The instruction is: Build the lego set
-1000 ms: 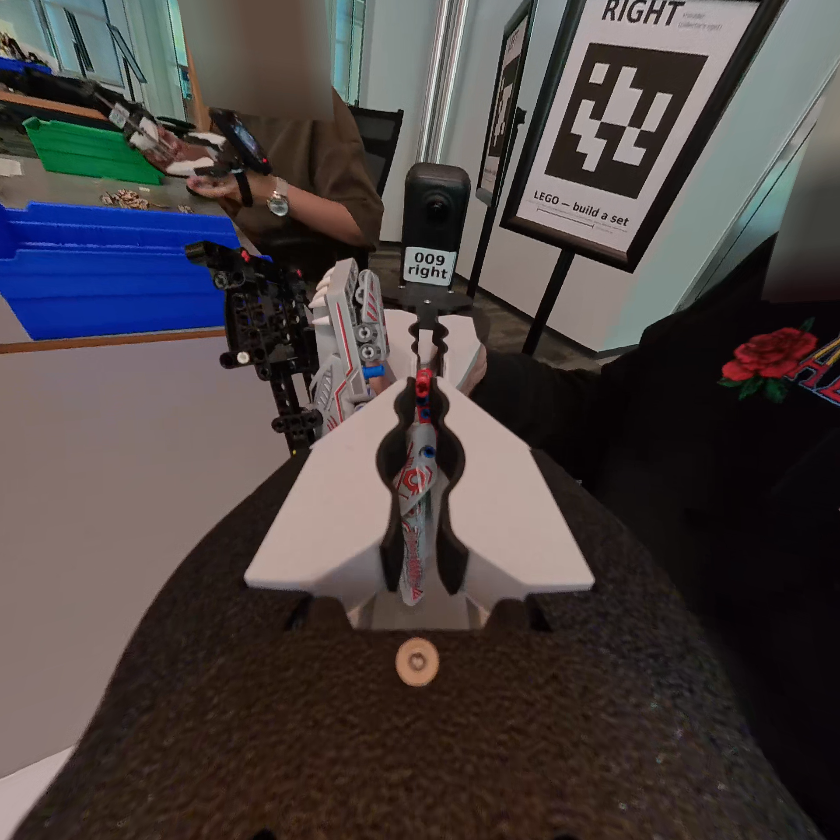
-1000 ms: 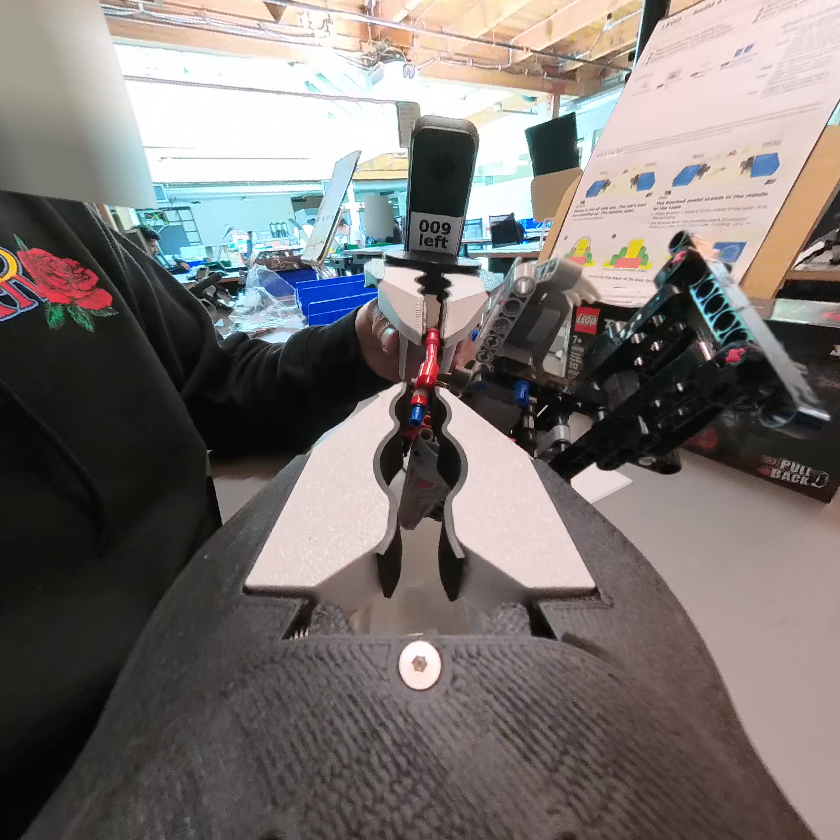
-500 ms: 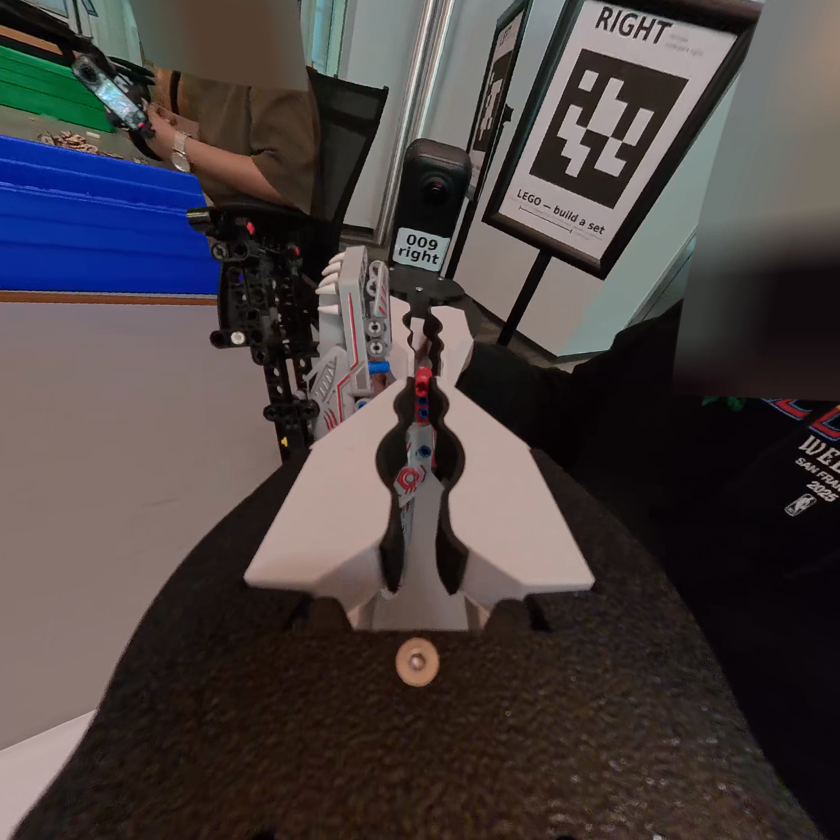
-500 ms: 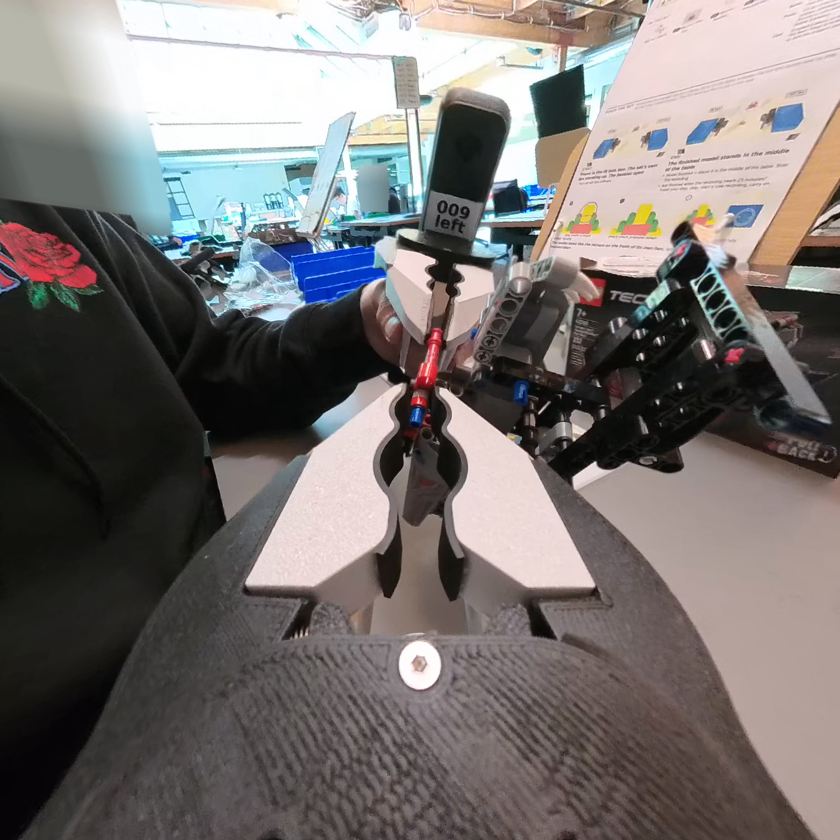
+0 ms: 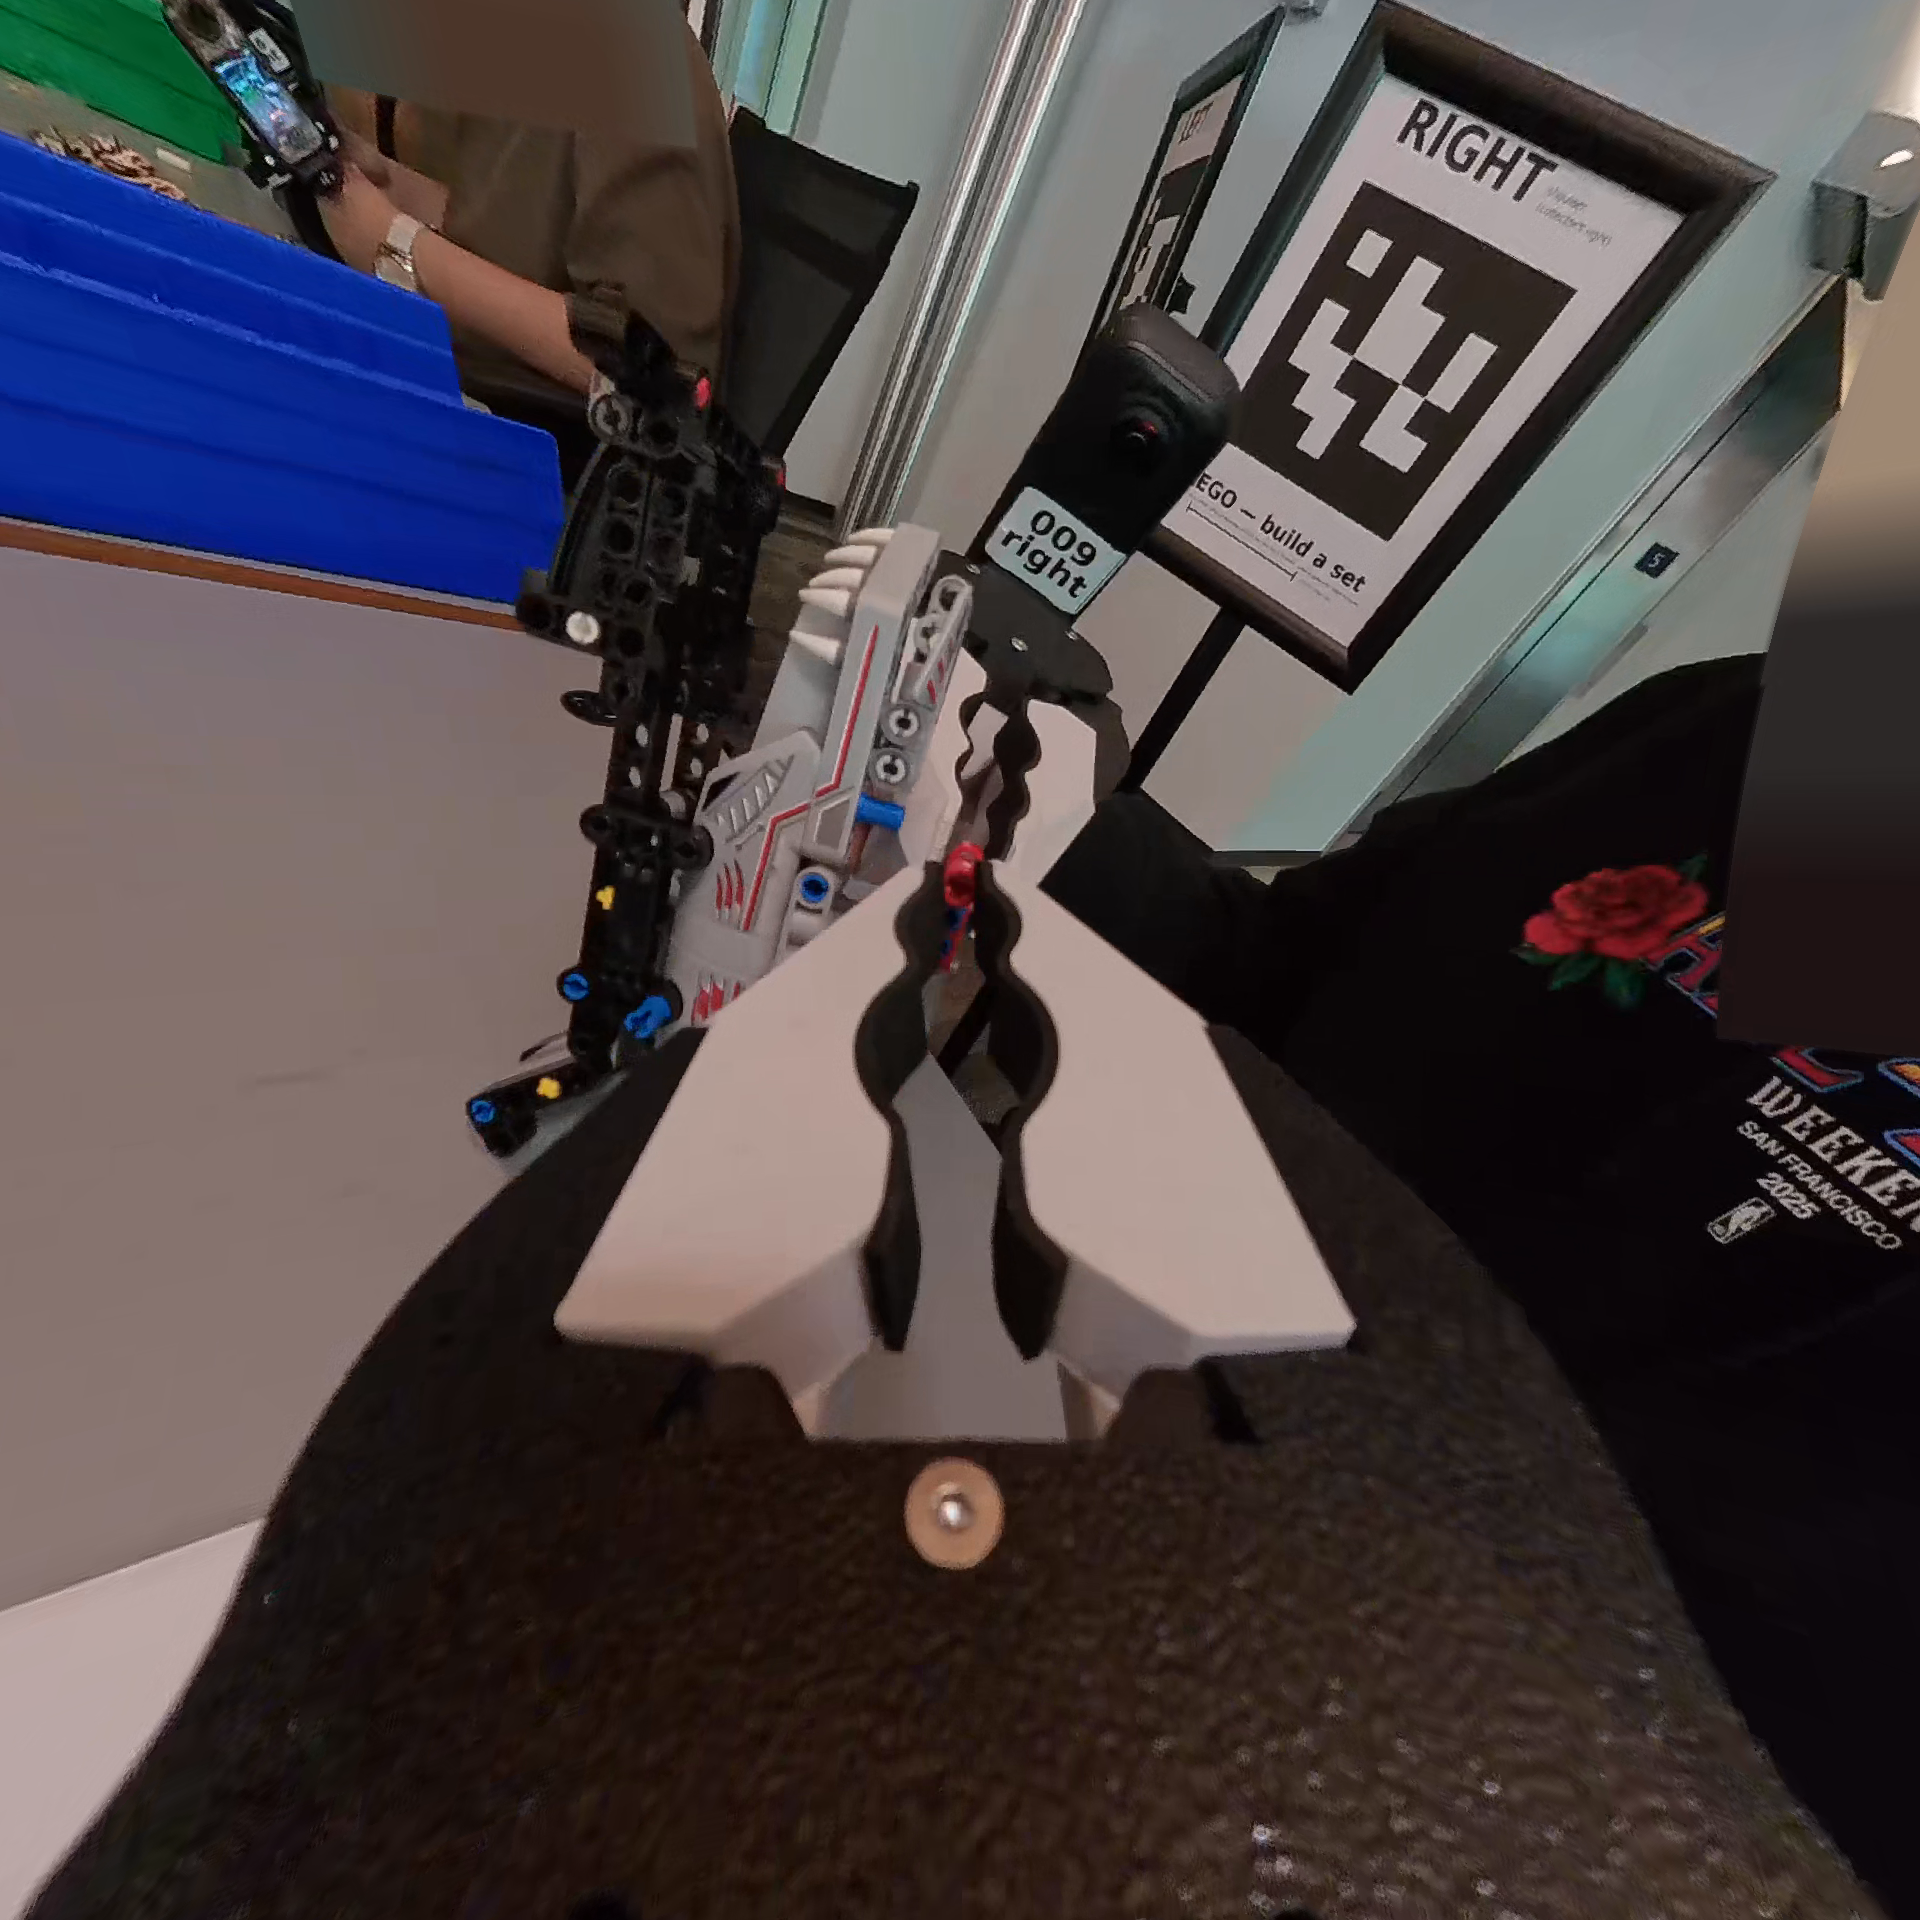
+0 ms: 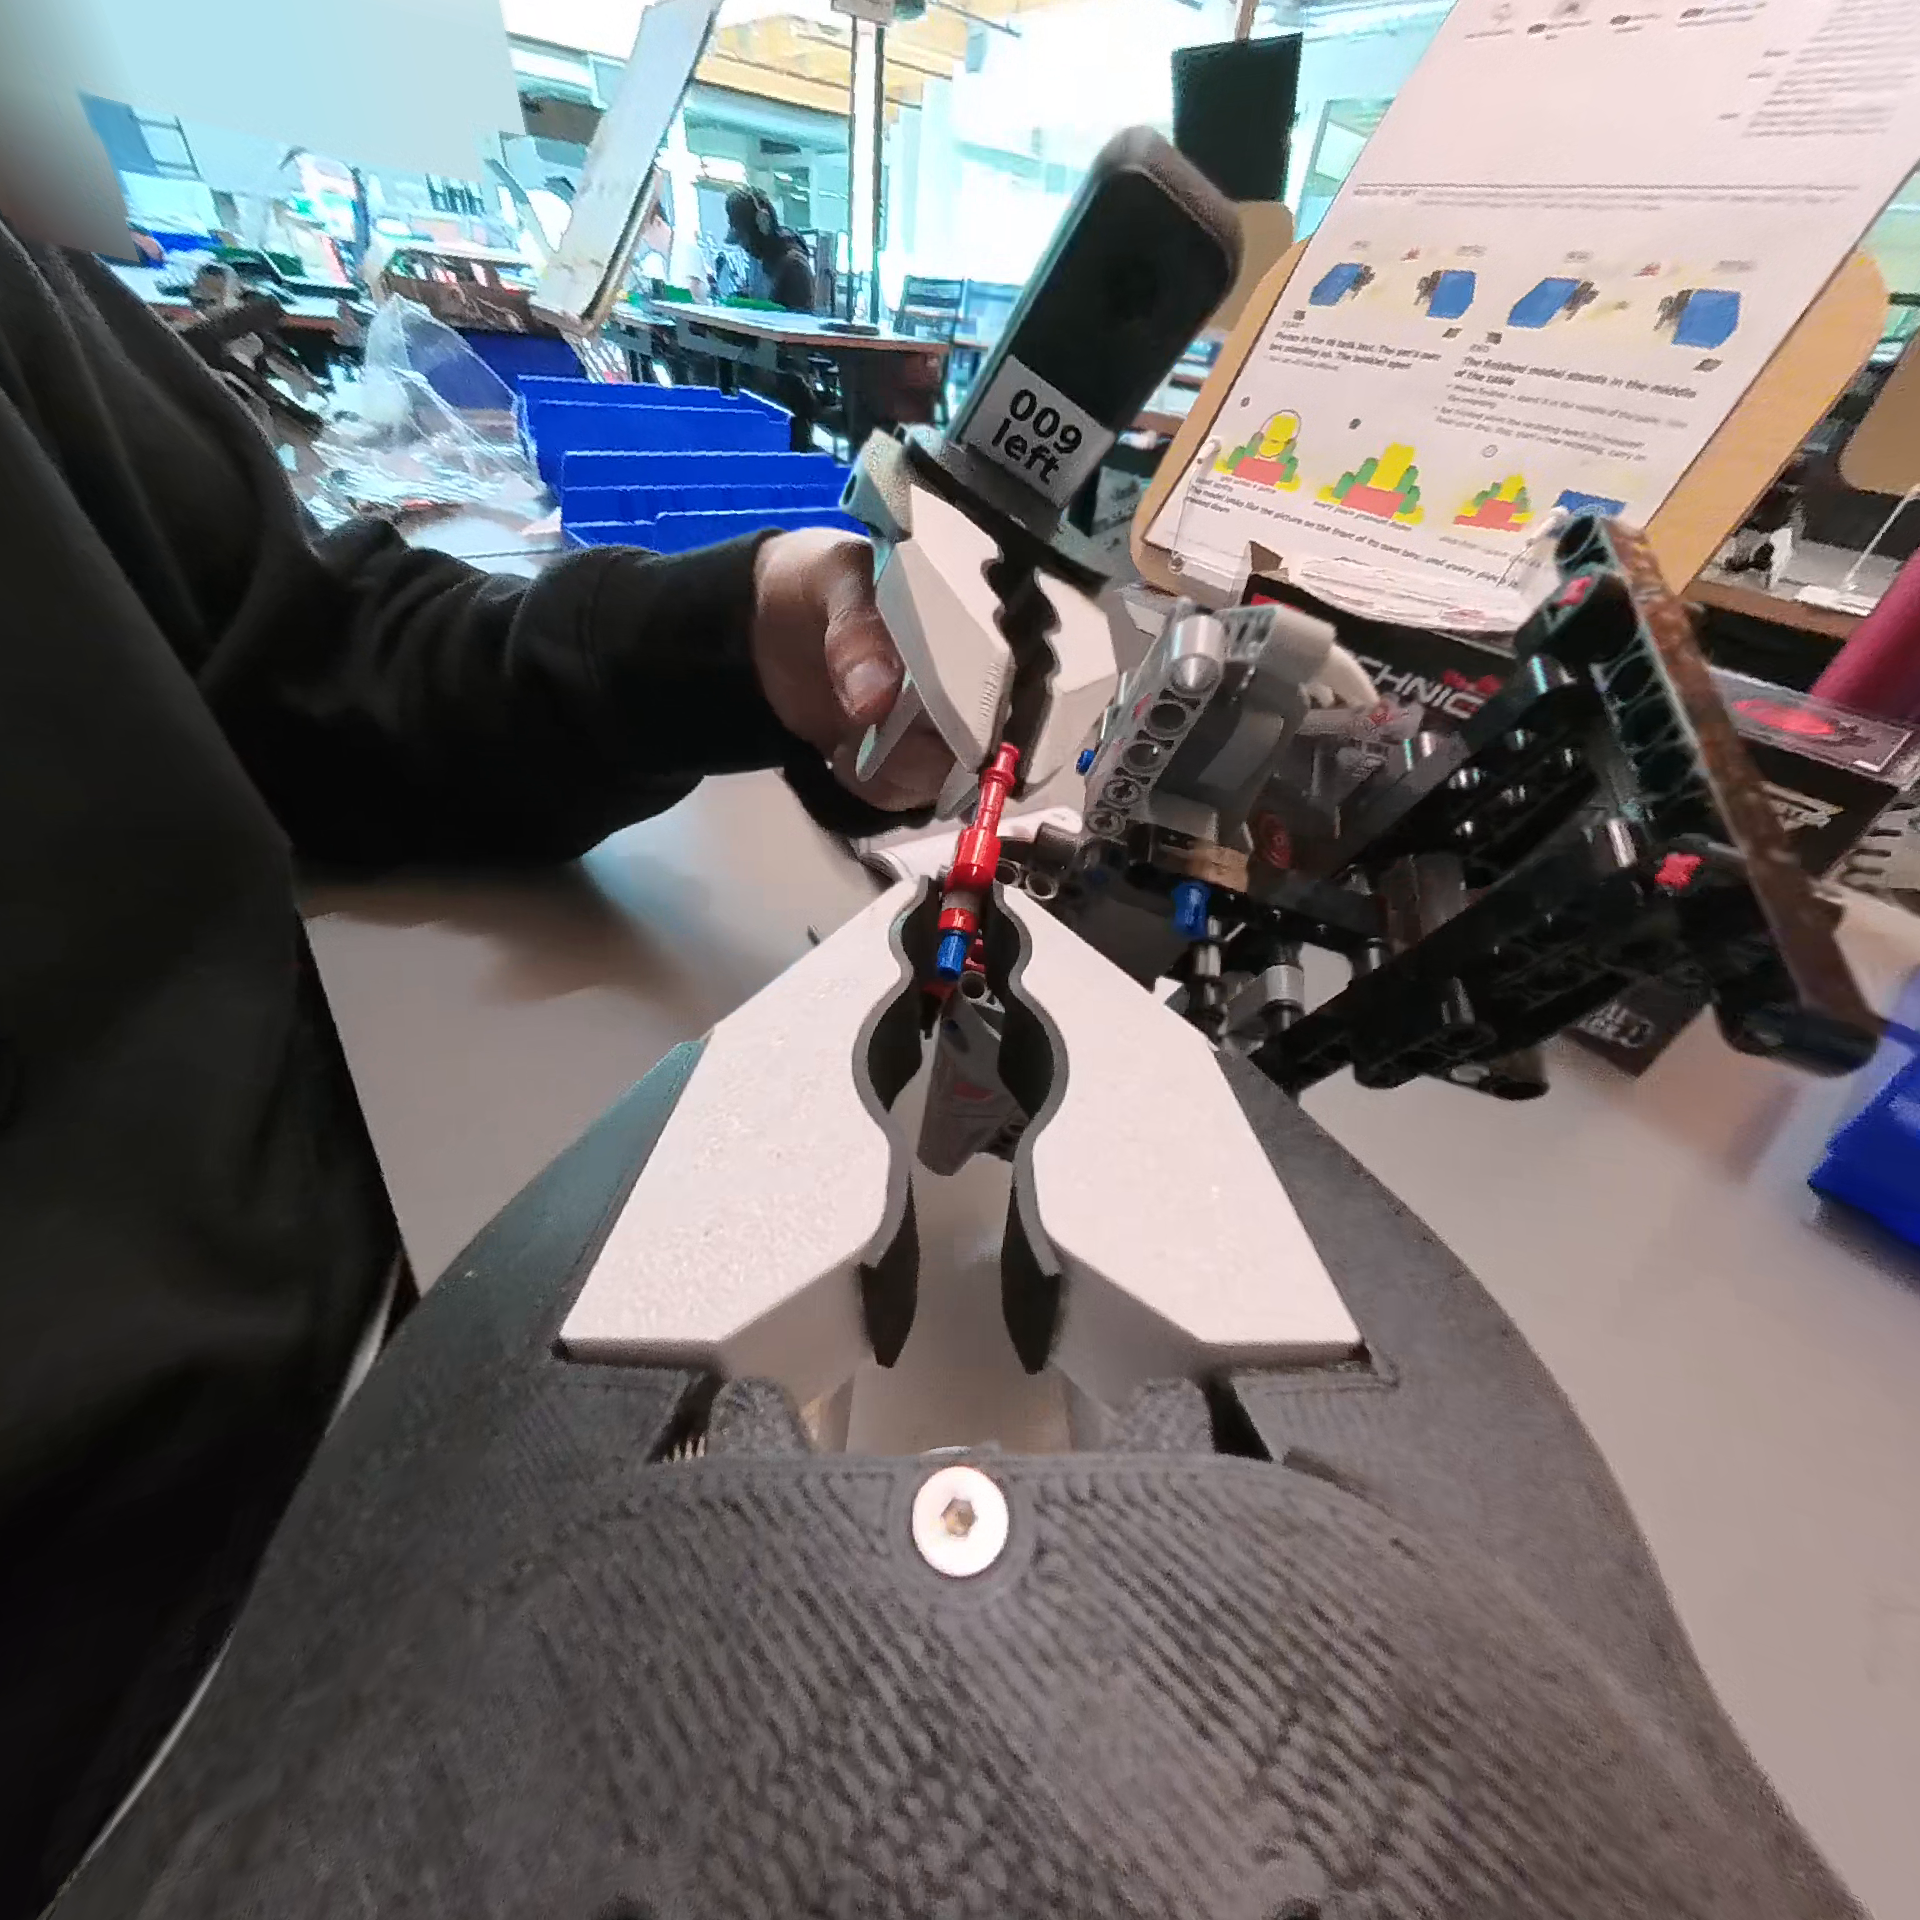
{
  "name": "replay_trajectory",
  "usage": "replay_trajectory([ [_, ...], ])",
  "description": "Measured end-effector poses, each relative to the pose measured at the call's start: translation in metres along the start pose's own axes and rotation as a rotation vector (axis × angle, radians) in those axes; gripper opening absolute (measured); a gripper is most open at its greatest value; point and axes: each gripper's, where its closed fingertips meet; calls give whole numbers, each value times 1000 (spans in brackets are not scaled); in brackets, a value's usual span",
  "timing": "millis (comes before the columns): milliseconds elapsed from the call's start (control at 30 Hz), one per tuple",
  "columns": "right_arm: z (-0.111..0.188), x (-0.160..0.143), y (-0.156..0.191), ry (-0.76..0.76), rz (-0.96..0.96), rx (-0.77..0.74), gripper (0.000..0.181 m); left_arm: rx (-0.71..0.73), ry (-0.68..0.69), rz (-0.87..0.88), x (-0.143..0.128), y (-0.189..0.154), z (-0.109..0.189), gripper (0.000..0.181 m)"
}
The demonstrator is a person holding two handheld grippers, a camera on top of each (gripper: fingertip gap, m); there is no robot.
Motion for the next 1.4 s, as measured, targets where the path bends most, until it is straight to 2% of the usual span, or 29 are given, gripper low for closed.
replay_trajectory([
  [133,1,2,3,-7,10,15,7,2,15,-97,-1,-4,0,4],
  [267,1,5,7,-59,-87,77,7,18,39,-194,-2,-8,1,3],
  [400,-1,6,7,-60,-78,66,7,-6,16,-50,0,-5,2,4],
  [500,-2,0,1,7,4,-2,7,11,10,-36,-1,0,2,4],
  [600,-2,0,1,25,38,-17,7,38,30,-155,-1,-3,1,4],
  [700,-1,2,4,-13,-34,32,7,59,58,-248,-2,-7,1,4],
  [767,-2,5,7,-48,-72,60,7,36,48,-177,-2,-8,2,4],
  [900,-3,2,5,8,45,10,7,-27,36,0,-3,-8,2,4],
  [1000,-1,3,7,57,138,-12,7,-43,42,6,-4,-10,0,4],
  [1167,-7,-10,11,186,221,-13,7,74,105,-211,-7,-7,-1,4],
  [1333,-19,-11,12,126,118,9,7,80,91,-211,-5,-7,0,3],
  [1400,-20,-7,10,82,82,3,8,72,42,-209,2,-7,4,4],
])
Point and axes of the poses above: each gripper's, where its closed fingertips meet, z back along the fingers, x out of its top, y = z × x across the jaws, and after that the axes turned 8 degrees about z, right-handed
